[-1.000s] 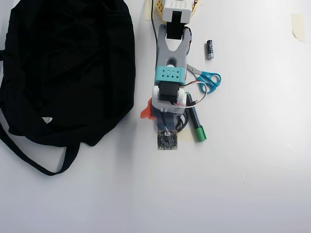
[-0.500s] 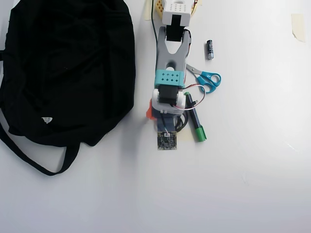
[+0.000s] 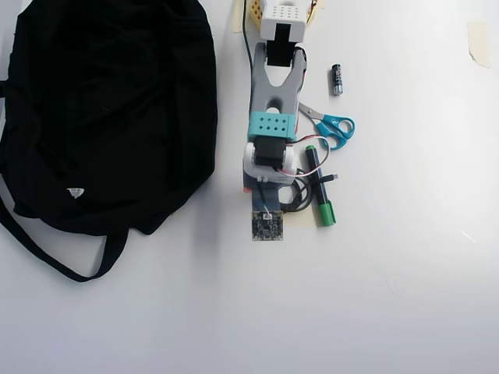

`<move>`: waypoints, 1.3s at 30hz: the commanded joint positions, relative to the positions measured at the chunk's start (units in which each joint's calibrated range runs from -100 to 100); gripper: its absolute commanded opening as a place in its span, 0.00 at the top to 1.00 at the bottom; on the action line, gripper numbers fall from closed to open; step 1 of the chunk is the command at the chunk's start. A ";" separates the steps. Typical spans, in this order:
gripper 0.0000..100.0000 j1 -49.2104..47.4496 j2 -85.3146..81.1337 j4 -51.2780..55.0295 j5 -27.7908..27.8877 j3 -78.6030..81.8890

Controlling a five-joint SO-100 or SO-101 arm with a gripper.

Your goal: Put the cable into the black bag

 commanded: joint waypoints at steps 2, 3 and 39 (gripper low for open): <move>0.98 0.58 -0.98 -0.72 -0.07 -2.10; 0.98 0.65 -1.23 -0.72 -0.12 -2.10; 0.98 9.18 -9.61 9.10 -0.07 -14.32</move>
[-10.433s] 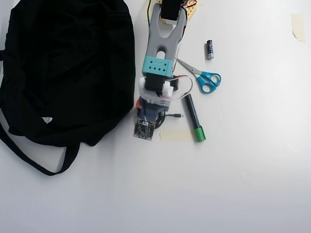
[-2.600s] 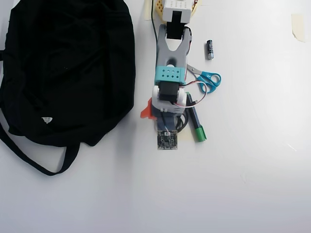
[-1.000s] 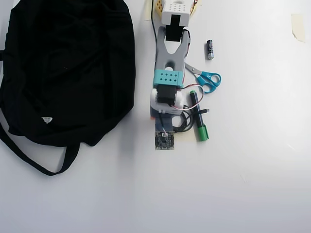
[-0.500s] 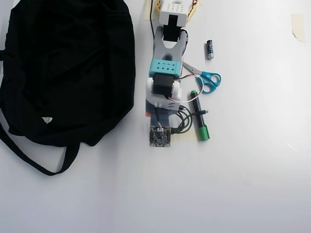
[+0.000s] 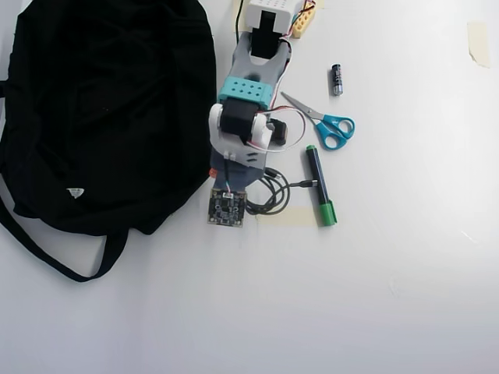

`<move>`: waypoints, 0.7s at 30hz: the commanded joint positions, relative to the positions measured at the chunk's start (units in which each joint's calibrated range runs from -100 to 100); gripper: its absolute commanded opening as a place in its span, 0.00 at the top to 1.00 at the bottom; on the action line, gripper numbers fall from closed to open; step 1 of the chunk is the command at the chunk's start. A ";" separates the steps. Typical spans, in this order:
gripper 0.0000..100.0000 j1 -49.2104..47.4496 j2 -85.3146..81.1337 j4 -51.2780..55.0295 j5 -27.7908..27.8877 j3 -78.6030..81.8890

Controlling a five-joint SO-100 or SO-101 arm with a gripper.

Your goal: Put the cable into the black bag

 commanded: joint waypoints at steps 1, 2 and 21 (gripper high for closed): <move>0.98 3.02 -5.46 1.12 -0.07 -1.90; 0.98 3.84 -5.79 1.12 -0.02 -1.90; 0.98 23.29 -8.86 1.12 -0.07 -2.35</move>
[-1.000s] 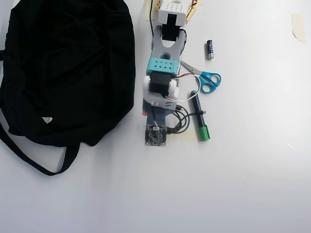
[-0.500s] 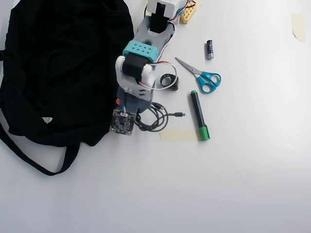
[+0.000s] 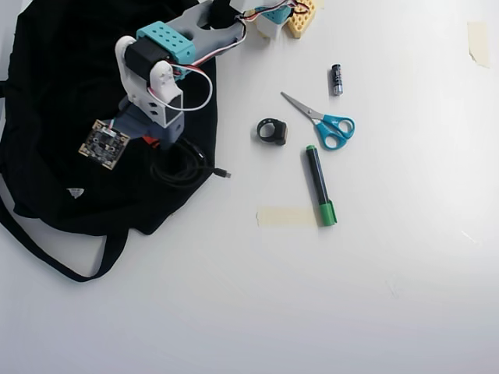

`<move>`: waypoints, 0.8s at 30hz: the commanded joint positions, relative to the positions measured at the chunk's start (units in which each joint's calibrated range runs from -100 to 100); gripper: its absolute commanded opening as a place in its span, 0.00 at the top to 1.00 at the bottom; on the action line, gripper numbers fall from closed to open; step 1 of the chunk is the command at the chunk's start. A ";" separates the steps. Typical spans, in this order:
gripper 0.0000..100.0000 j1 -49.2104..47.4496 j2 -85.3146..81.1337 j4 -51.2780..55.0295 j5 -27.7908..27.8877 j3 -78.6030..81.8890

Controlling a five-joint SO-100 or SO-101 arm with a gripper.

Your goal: Put the cable into the black bag

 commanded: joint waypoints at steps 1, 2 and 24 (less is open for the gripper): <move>0.98 4.80 -4.38 0.94 -0.22 -2.45; 0.98 6.52 -4.38 0.86 -0.22 -2.45; 0.74 28.29 -3.13 -8.27 -5.30 13.36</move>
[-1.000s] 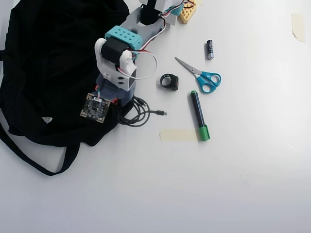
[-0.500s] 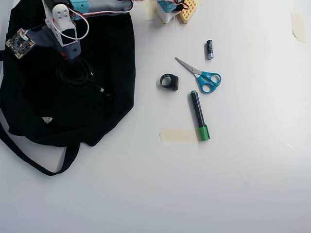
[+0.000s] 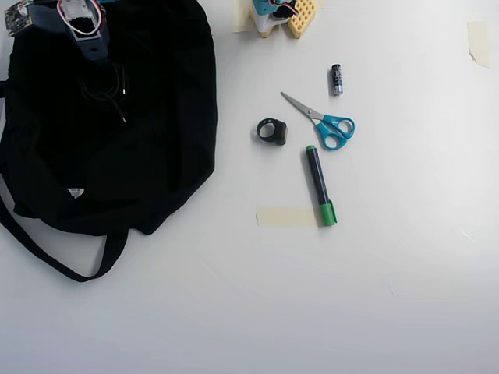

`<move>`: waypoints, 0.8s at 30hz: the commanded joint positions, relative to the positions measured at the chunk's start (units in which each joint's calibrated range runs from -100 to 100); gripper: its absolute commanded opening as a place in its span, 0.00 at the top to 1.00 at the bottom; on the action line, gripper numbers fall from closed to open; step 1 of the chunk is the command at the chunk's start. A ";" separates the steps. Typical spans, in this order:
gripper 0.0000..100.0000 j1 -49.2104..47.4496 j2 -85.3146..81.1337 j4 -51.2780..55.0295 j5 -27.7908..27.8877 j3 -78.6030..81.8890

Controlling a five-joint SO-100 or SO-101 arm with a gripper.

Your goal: Put the cable into the black bag

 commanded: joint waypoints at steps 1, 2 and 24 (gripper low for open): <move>0.71 -0.74 -3.55 0.83 -0.03 -0.39; 0.71 -1.41 -4.29 3.24 -0.03 -1.47; 0.98 -49.36 -52.84 8.07 -9.00 30.96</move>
